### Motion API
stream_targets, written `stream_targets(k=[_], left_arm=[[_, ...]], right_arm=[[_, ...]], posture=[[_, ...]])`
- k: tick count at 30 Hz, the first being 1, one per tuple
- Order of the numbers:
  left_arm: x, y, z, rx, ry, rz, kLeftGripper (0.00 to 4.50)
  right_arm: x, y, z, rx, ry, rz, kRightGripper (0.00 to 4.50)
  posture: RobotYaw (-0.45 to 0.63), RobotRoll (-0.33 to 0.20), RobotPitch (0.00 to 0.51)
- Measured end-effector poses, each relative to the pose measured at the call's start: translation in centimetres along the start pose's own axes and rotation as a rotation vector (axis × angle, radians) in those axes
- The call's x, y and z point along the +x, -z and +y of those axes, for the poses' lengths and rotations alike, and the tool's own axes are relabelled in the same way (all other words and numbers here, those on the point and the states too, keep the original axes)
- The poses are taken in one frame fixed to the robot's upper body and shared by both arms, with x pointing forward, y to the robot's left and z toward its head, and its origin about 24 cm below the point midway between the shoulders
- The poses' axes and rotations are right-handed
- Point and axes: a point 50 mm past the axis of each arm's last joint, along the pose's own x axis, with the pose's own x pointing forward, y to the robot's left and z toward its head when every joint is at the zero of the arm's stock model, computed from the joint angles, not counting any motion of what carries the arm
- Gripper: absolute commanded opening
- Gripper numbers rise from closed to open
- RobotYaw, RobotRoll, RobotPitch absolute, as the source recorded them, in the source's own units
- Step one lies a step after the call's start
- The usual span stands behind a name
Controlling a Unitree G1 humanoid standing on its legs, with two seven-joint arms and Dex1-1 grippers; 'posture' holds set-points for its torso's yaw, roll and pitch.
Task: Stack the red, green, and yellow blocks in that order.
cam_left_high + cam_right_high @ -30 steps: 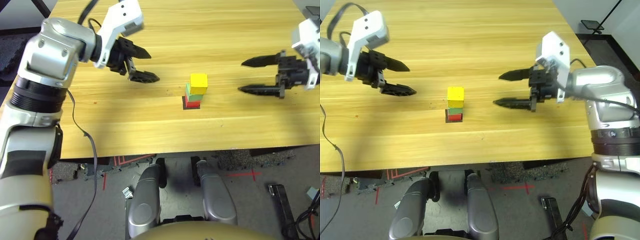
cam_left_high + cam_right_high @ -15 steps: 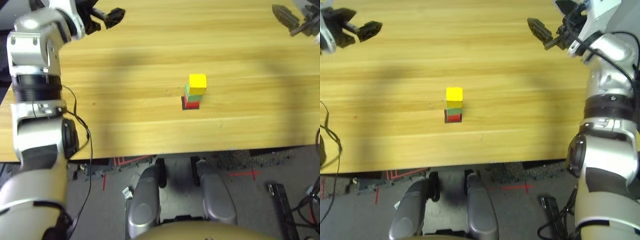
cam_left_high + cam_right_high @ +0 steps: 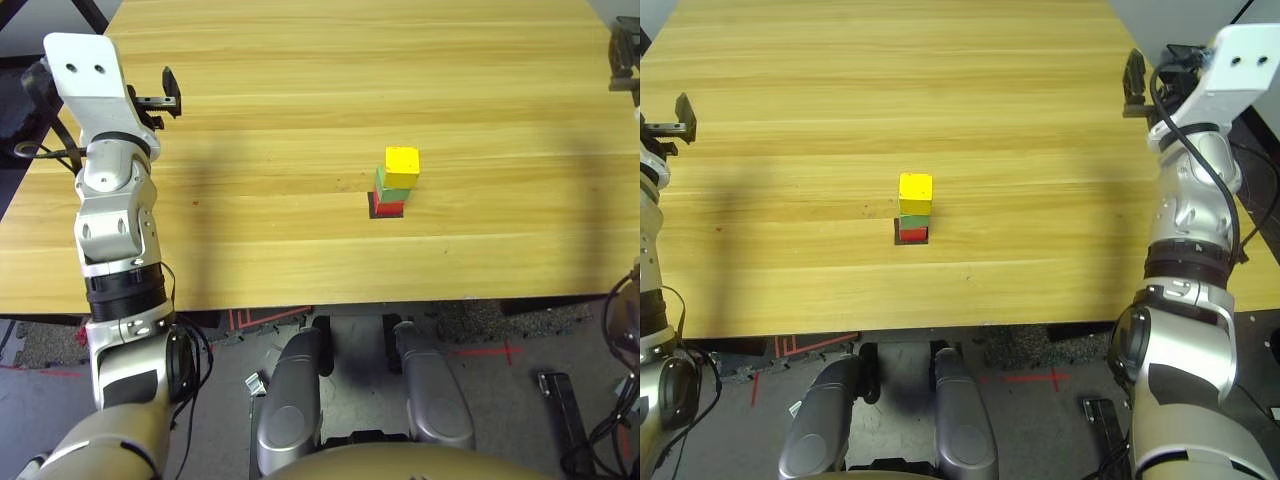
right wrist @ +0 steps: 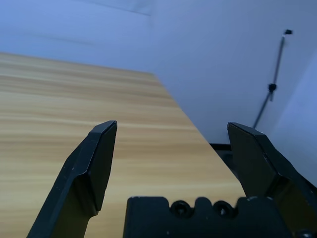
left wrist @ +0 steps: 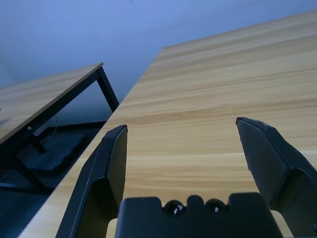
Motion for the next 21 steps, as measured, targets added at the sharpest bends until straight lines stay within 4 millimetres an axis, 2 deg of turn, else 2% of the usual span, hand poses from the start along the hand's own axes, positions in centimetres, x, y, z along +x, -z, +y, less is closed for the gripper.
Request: stream_targets(k=[3,8,15,21], left_arm=[[-0.6,1.2,-0.5,-0.016,0.001,0.031,4.47],[-1.5,2.3,-0.9,-0.029,-0.001,0.053,4.47],[-1.8,2.6,-0.6,-0.022,-0.029,0.044,4.47],[-1.7,2.4,-0.6,-0.020,-0.033,0.028,4.47]], right_arm=[[-1.0,1.0,-0.3,0.015,0.027,0.018,4.50],[-2.0,2.4,0.2,0.048,0.030,0.059,4.50],[-2.6,2.8,-0.3,0.047,0.048,0.073,4.50],[-3.0,3.2,-0.9,0.047,0.072,0.084,4.50]], posture=[[0.22,0.101,0.300],[0.21,0.102,0.301],[0.22,0.117,0.304],[0.18,0.116,0.304]])
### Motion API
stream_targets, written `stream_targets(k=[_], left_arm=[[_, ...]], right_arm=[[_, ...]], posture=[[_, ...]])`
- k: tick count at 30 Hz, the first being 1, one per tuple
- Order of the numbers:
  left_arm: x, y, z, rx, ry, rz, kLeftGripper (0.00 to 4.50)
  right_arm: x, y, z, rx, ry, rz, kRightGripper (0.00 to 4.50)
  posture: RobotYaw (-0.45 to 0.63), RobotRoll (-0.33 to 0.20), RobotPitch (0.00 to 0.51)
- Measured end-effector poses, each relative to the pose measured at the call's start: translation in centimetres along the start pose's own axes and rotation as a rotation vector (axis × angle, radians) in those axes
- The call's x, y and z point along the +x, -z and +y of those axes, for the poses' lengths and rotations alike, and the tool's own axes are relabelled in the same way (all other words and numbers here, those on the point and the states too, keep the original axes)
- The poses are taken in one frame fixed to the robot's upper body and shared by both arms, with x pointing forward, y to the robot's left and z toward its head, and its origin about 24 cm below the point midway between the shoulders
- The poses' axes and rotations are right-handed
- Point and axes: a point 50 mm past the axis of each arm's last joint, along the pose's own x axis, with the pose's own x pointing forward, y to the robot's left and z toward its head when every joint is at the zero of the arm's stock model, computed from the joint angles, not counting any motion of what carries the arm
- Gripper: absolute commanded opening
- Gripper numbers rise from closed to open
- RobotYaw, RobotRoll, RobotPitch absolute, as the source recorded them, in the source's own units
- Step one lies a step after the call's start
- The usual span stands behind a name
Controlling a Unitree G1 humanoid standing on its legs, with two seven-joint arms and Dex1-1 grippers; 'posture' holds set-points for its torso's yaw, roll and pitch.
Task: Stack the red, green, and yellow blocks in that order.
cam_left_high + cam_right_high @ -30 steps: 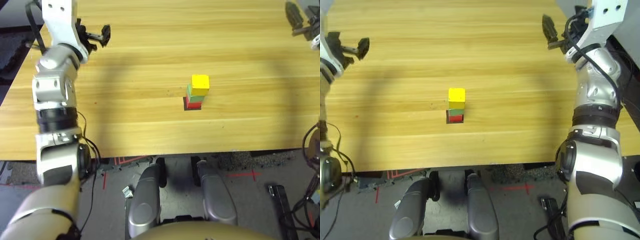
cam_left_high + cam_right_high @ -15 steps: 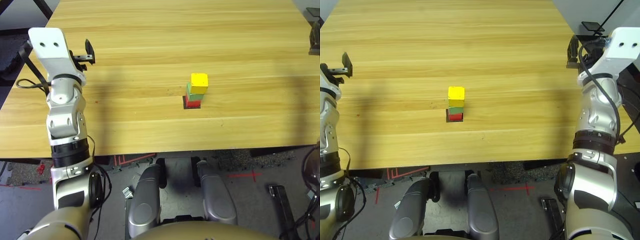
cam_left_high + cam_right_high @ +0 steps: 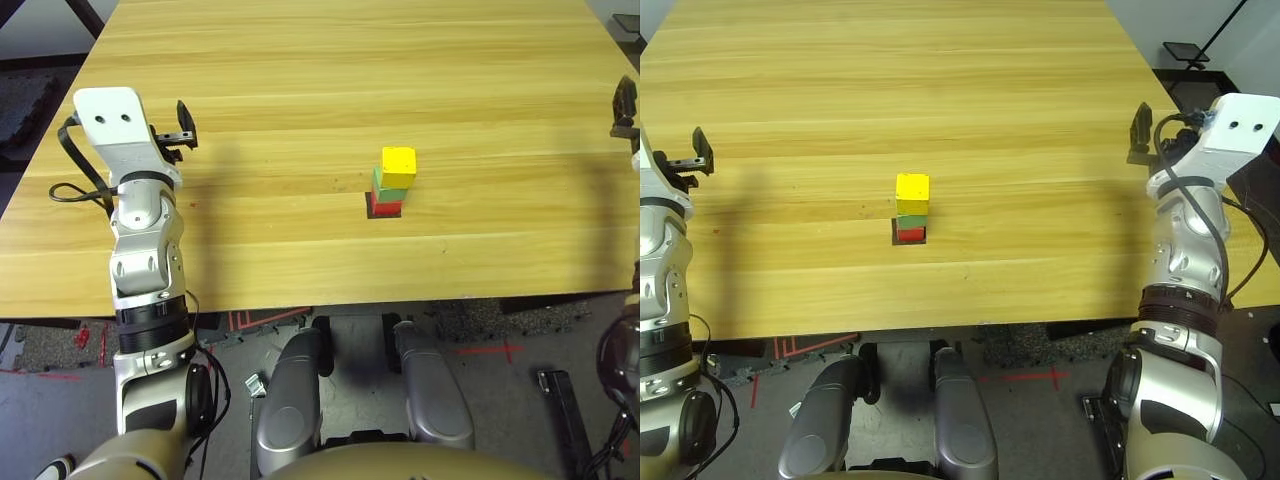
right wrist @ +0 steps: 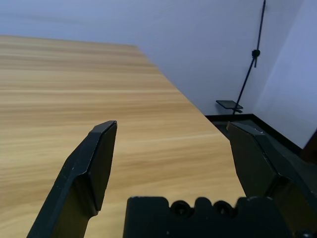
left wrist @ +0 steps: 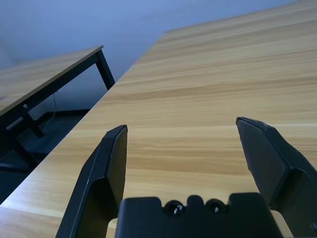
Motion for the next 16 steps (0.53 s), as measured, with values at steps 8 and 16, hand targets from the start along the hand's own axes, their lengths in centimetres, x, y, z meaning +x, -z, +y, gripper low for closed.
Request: stream_targets(k=[8,16], left_arm=[[1.4,-0.7,-0.2,-0.001,0.016,-0.040,4.47],[2.1,-0.9,-0.4,0.010,0.033,-0.050,4.47]], right_arm=[[-0.4,-0.3,-0.4,-0.012,0.019,-0.020,4.50],[-0.7,-0.5,-0.7,-0.017,0.028,-0.030,4.50]], posture=[[0.15,0.125,0.298],[0.15,0.128,0.280]])
